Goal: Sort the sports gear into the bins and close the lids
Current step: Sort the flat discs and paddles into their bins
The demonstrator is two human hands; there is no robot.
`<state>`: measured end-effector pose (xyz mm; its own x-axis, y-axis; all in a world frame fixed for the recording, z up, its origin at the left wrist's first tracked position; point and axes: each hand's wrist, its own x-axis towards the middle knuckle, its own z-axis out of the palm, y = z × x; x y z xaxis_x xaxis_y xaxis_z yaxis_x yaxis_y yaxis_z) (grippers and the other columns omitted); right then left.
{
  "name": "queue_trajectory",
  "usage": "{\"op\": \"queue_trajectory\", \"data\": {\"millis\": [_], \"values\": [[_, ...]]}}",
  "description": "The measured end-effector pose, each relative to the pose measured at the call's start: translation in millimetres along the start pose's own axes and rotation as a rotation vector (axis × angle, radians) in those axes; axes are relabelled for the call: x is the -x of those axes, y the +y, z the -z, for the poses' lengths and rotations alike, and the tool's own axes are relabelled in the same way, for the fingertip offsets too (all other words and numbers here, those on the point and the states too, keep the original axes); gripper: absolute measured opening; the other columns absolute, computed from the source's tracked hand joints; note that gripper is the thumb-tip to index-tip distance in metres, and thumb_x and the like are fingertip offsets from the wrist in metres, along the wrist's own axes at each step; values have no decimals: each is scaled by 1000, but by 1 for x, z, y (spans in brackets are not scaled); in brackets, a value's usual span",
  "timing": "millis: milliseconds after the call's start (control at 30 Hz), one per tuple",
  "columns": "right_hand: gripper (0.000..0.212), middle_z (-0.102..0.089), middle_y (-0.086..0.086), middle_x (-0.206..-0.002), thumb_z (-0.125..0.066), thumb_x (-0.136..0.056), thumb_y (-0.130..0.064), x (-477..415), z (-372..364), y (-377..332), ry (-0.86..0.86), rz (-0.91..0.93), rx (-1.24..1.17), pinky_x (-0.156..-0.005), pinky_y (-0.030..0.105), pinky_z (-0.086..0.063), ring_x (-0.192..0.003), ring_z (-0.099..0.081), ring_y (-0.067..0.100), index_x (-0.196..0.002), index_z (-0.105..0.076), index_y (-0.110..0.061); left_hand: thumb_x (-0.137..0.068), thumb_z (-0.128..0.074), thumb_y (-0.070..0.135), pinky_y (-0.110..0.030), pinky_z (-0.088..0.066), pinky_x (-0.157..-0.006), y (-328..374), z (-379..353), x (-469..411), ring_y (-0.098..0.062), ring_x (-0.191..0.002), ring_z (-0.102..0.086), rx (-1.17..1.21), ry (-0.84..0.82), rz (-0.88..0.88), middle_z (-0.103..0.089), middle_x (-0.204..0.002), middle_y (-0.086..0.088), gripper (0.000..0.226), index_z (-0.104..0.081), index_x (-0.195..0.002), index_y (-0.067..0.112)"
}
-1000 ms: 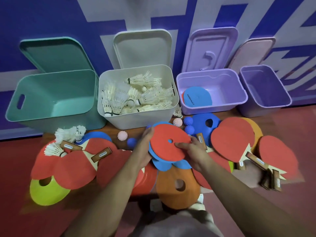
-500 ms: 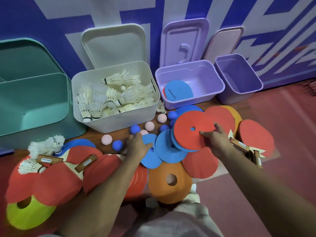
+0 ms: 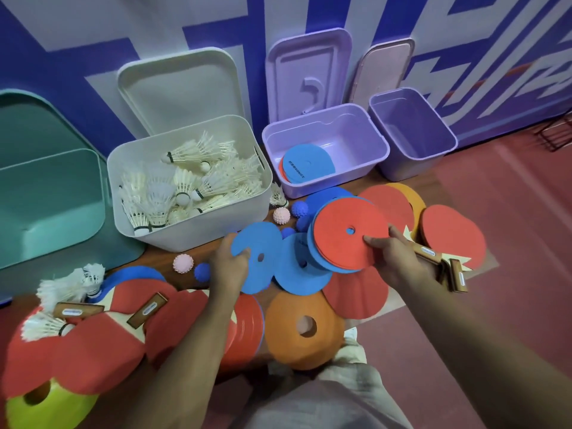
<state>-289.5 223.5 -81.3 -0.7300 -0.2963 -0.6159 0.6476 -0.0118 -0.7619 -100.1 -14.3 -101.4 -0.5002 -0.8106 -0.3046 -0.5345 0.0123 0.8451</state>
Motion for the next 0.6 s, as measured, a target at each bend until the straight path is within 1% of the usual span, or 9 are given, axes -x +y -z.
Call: {"op": "queue_trajectory", "data": {"millis": [33,100,200,267,333,400,467,533,600], "values": [[43,-69,11,-118,-60,-83,7,1,-2,0,-4,3,10,-90,48,-52,-106,-66,30,-117,-61,-19,-79,-66,14,-50,-54,-87,3,3,-1,-31,-97,-66,169,-22,59,-69,-103,-4,25,-64,-103,19],[42,-71,9,-114,-59,-84,7,3,-7,-2,-9,10,13,-88,45,-53,-99,-67,27,-115,-62,-20,-83,-66,8,-55,-54,-88,13,2,3,-34,-101,-66,457,-93,153,-70,-110,-10,27,-64,-110,14],[34,-76,2,-99,-57,-87,7,9,-15,-2,-36,2,13,-84,41,-55,-93,-70,24,-109,-63,-18,-90,-58,-2,-46,-54,-87,37,-14,18,-29,-100,-67,643,-280,172,-71,-110,-10,27,-61,-115,8],[39,-74,5,-109,-55,-88,4,13,-15,-1,-125,-38,20,-88,43,-55,-101,-69,29,-121,-60,-16,-89,-62,1,-43,-55,-86,46,-34,26,-27,-100,-68,572,-350,139,-72,-106,-6,24,-64,-109,14],[49,-67,12,-124,-54,-87,2,16,-13,0,-207,-81,4,-96,49,-51,-112,-65,34,-134,-53,-13,-90,-65,8,-42,-54,-85,49,-52,27,-28,-102,-67,428,-328,111,-71,-103,-2,19,-64,-99,24],[57,-63,13,-130,-58,-85,-2,17,-6,-1,-236,-110,-42,-101,53,-47,-116,-62,37,-140,-47,-13,-91,-64,13,-43,-54,-85,51,-65,28,-26,-101,-66,360,-317,113,-70,-102,1,16,-61,-94,29],[68,-61,12,-133,-66,-83,-13,16,2,-3,-200,-145,-61,-103,56,-44,-118,-61,37,-145,-40,-14,-92,-63,16,-46,-54,-87,51,-76,27,-25,-100,-65,341,-341,101,-68,-103,1,15,-60,-93,30],[59,-62,13,-132,-67,-86,-27,23,5,-9,-228,-119,53,-101,50,-48,-117,-62,34,-138,-48,-9,-90,-65,19,-46,-54,-87,49,-84,28,-25,-99,-64,293,-354,73,-67,-100,2,14,-58,-91,31],[39,-67,12,-122,-67,-90,-19,29,10,-13,-257,-63,196,-89,42,-56,-108,-67,28,-125,-57,-5,-82,-69,28,-46,-55,-84,44,-92,26,-26,-97,-64,191,-344,36,-65,-100,2,21,-53,-95,33]]}}
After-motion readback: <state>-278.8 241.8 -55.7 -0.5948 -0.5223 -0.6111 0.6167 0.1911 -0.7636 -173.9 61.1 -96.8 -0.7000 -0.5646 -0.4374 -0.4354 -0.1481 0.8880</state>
